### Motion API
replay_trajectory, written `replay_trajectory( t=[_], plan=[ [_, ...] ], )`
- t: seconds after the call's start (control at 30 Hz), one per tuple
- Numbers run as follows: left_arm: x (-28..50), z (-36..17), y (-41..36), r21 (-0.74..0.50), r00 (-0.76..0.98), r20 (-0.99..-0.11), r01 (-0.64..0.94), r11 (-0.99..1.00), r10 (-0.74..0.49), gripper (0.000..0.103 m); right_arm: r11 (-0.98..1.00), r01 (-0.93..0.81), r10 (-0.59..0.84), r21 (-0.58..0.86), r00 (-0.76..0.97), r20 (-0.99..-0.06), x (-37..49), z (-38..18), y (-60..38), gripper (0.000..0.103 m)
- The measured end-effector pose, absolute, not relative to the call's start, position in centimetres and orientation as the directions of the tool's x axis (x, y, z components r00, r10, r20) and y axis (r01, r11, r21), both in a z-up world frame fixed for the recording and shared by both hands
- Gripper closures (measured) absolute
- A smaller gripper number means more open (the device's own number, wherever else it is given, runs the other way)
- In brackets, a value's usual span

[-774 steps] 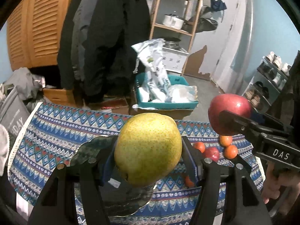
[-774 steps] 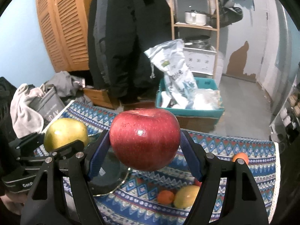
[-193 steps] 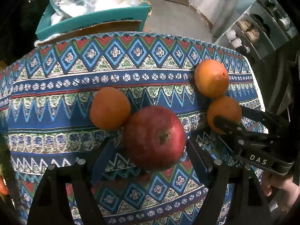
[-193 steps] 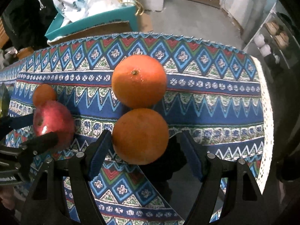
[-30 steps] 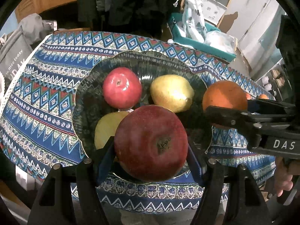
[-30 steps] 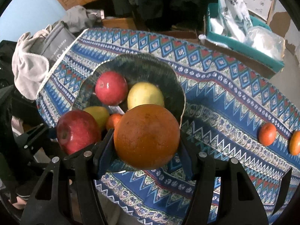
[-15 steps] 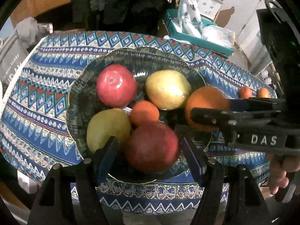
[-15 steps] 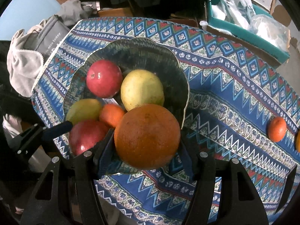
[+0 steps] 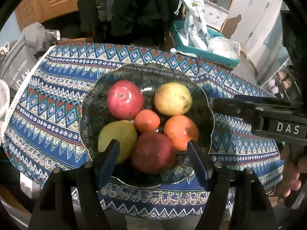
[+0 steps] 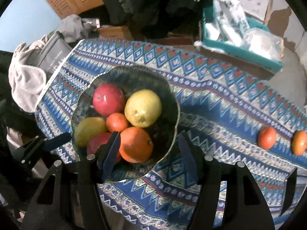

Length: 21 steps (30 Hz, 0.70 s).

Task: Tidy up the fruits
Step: 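Open both tools and withdraw them from the bowl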

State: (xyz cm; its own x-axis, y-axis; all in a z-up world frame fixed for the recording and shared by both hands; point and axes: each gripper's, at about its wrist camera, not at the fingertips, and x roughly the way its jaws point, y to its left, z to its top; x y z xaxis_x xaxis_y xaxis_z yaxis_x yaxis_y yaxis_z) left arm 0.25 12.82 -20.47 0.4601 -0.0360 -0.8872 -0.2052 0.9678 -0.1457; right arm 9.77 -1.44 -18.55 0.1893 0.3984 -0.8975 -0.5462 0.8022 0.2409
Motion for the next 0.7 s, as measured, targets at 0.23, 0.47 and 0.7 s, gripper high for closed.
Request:
replay_trajectory(
  t=[0.23,0.47,0.7],
  plan=[
    [0.3,-18.9,12.9,-0.135,0.493,-0.870,-0.207,0.969,-0.016,0.025,0.826,-0.550,0.344,0.124,0.316,-0.884,9.2,-15.7,-1.9,0.038],
    [0.2,-17.1,12.5,-0.142,0.524,-0.852,-0.201,0.969,-0.016,0.025,0.841,-0.533,0.335,0.096,0.374,-0.865,8.7,-13.7,-3.0,0.037],
    [0.4,-15.6,11.1,-0.125,0.551,-0.835,-0.176,0.976,-0.007,0.022,0.856,-0.510,0.339,0.086,0.427,-0.838,8.1,-11.9,-5.2,0.037]
  ],
)
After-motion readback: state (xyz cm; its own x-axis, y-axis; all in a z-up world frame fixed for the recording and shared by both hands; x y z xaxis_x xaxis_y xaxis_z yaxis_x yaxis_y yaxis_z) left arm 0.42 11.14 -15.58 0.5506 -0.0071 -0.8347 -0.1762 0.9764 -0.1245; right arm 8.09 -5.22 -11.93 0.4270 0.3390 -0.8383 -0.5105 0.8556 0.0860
